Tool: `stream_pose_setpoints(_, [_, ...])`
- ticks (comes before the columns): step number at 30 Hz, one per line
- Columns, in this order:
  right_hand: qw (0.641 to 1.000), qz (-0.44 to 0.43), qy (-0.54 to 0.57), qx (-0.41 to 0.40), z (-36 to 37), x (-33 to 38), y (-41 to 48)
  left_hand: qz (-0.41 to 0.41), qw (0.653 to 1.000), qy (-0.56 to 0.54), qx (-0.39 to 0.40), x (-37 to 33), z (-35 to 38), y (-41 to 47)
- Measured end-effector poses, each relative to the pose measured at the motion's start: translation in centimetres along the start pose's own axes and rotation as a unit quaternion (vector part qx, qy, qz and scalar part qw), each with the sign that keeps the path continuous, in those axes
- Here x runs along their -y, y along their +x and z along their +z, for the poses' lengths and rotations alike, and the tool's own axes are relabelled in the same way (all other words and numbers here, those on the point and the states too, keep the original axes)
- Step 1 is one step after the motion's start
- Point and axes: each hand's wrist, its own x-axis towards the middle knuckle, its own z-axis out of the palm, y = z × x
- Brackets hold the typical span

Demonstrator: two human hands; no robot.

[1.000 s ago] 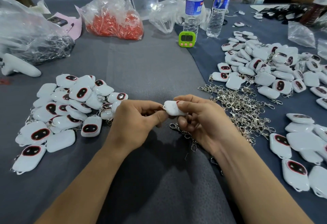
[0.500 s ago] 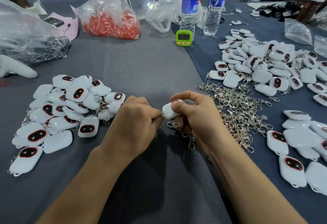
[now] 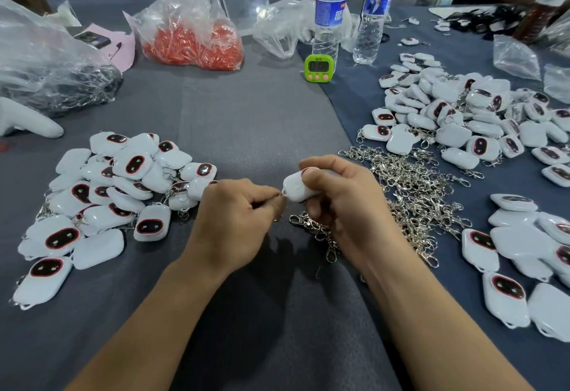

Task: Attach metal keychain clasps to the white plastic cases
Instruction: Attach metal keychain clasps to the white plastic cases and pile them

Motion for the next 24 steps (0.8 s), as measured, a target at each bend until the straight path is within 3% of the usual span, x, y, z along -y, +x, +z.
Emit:
stream_pose_setpoints(2, [0.977,-0.117,-0.176,-0.030,0.5,-0.7,-0.4,0.105,0.974,0.201,-0.009,-0.2,0.0,-0.2])
stream_pose_setpoints(4, [0.947,-0.174,-0.264,-0.050,1.0,-1.3,-0.5,0.155,0.953,0.258,-0.018,-0.3,0.2,-0.4])
stream_pose_setpoints(5, [0.954,-0.165,-0.245,-0.056,0.9,-1.3,-0.5,0.147,0.957,0.248,-0.024,-0.2,0.4,-0.4])
stream_pose_setpoints(7, [0.987,-0.089,-0.120,-0.061,0.6,-0.8,0.0,0.070,0.984,0.158,-0.032,-0.4,0.5,-0.4])
stream_pose_setpoints(9, [0.999,0.010,0.000,-0.050,0.4,-0.2,0.4,-0.040,0.999,-0.032,-0.002,-0.4,0.6,0.0])
stream_pose_setpoints(11, [0.995,0.067,0.070,-0.027,0.3,-0.1,0.5,-0.125,0.971,-0.203,0.032,-0.6,0.6,0.4])
stream_pose_setpoints(14, [0.994,0.075,0.084,-0.009,0.2,-0.2,0.5,-0.153,0.956,-0.246,0.033,-0.6,0.4,0.6])
stream_pose_setpoints(15, [0.996,0.054,0.066,-0.014,0.3,-0.2,0.5,-0.137,0.968,-0.208,0.022,-0.6,0.3,0.4])
stream_pose_setpoints(17, [0.996,-0.049,-0.060,-0.039,0.5,-0.8,0.1,-0.039,0.999,0.004,0.002,-0.2,0.2,0.1])
stream_pose_setpoints(19, [0.944,-0.179,-0.269,-0.067,1.0,-1.8,-0.3,0.070,0.968,0.239,0.018,-0.4,0.1,0.1])
stream_pose_setpoints(20, [0.915,-0.217,-0.334,-0.065,1.3,-2.3,-0.5,0.110,0.946,0.304,0.028,-0.5,0.2,0.1])
stream_pose_setpoints(22, [0.901,-0.221,-0.366,-0.074,1.4,-2.7,-0.5,0.130,0.930,0.344,0.023,-0.5,0.5,0.0])
stream_pose_setpoints(24, [0.938,-0.154,-0.298,-0.092,1.0,-2.4,0.2,0.066,0.963,0.262,-0.009,-0.6,0.6,-0.4])
